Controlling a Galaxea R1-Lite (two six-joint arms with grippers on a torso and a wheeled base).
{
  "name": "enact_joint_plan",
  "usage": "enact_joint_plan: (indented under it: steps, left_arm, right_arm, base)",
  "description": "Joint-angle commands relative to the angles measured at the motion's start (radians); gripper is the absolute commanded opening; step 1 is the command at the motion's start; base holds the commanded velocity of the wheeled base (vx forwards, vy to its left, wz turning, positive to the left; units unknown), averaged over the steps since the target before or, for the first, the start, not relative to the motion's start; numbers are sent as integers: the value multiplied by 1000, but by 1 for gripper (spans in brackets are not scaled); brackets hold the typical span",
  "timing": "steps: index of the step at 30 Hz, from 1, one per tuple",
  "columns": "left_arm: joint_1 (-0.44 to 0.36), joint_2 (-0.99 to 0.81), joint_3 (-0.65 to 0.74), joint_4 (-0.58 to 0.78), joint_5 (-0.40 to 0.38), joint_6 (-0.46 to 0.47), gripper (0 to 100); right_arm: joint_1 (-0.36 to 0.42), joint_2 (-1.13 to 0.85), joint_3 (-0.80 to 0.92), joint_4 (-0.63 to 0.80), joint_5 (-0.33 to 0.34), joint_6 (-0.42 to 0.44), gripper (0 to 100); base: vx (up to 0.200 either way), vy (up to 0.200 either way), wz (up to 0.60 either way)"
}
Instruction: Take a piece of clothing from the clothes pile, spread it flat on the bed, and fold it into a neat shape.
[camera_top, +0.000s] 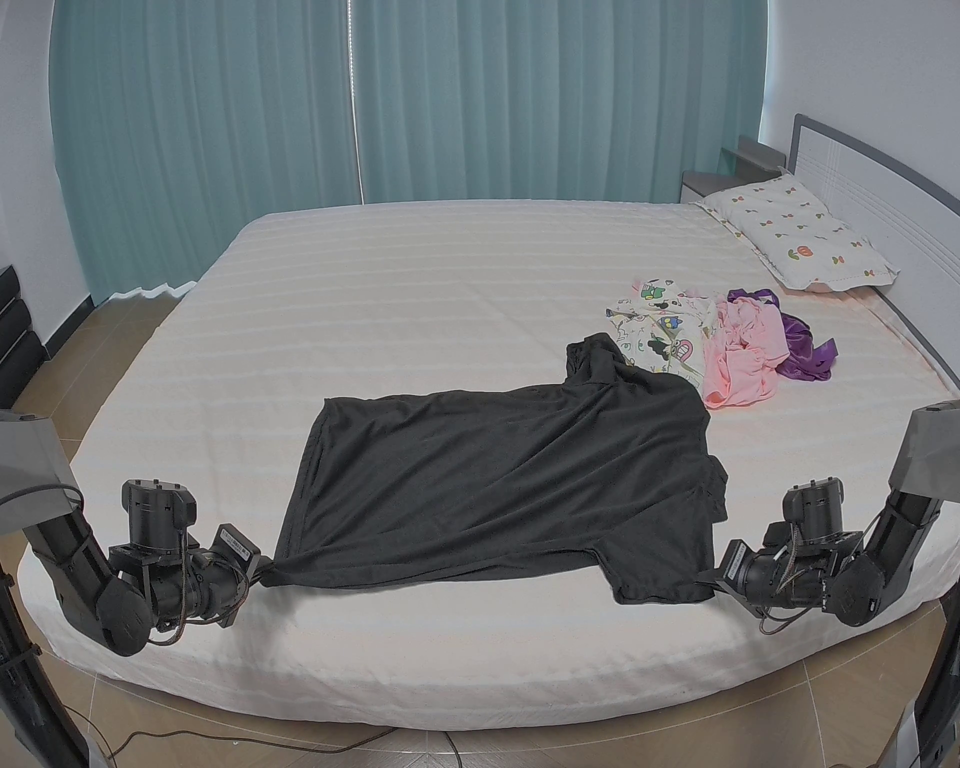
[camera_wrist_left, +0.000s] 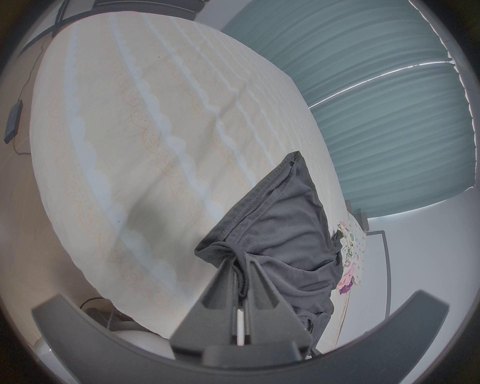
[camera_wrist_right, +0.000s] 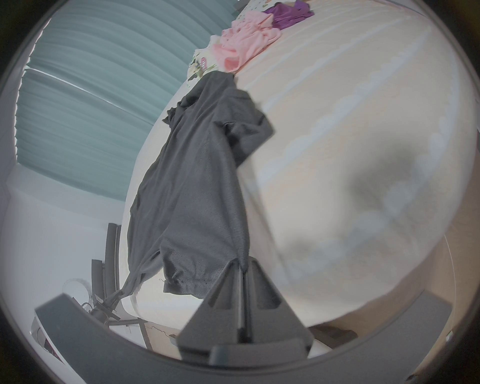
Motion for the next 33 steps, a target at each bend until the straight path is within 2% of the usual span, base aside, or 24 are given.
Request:
enact_joint_plan:
  steps: [1,9,13,18,28,33]
  left_arm:
    - [-3,-10,18,0,1,0,0]
    - [-100,-85,148,0,16,6,0]
    - [-115,-116,177,1,16,6,0]
    - [-134,-146,275,1,11,15,0]
    - [-192,-192,344,3,16,15,0]
    - [-217,-223,351,49,17,12,0]
  right_arm:
    - [-55,-71,82,4,0,-4,0]
    - [-86,-188,240,3,-5,-19,0]
    - [-97,-215,280,3,-9,-42,0]
    - [-112,-247,344,3,-66,-70,0]
    - [-184,-300,423,-2,-69,-114,0]
    - [-192,-336,432,9,-69,-127,0]
  base:
    - [0,0,0]
    - [0,0,0]
    - [0,0,0]
    - [0,0,0]
    - [0,0,0]
    - [0,0,0]
